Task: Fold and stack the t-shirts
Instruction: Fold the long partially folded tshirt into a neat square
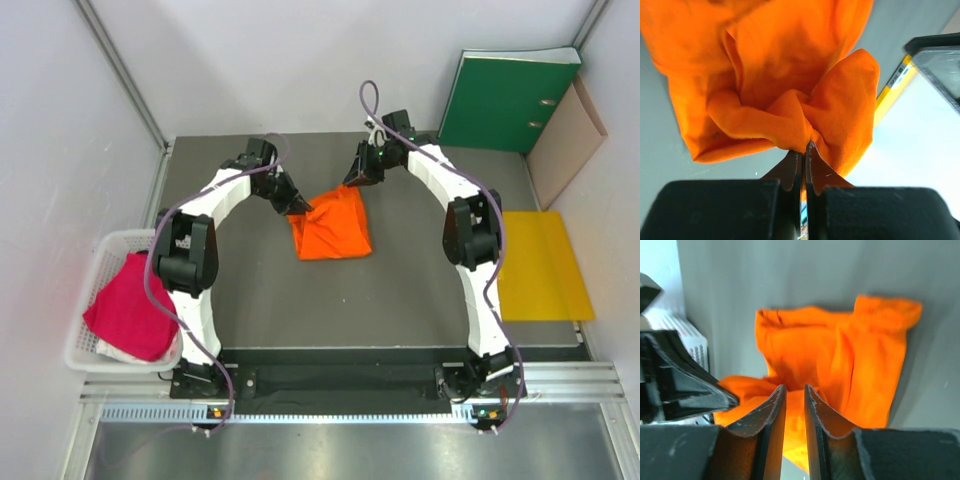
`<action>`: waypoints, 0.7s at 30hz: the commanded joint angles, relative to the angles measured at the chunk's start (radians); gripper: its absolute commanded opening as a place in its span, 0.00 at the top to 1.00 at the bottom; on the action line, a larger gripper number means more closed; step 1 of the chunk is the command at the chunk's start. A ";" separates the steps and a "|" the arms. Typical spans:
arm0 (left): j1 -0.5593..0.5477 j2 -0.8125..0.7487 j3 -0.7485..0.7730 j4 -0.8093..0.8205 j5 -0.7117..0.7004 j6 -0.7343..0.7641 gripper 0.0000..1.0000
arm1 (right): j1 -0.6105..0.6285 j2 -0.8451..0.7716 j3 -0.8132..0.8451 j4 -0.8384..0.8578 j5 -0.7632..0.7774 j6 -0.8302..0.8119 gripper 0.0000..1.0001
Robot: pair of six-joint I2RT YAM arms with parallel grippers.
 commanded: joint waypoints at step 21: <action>0.072 -0.067 0.006 0.138 -0.027 0.164 0.01 | -0.064 -0.257 -0.341 0.108 -0.015 -0.061 0.43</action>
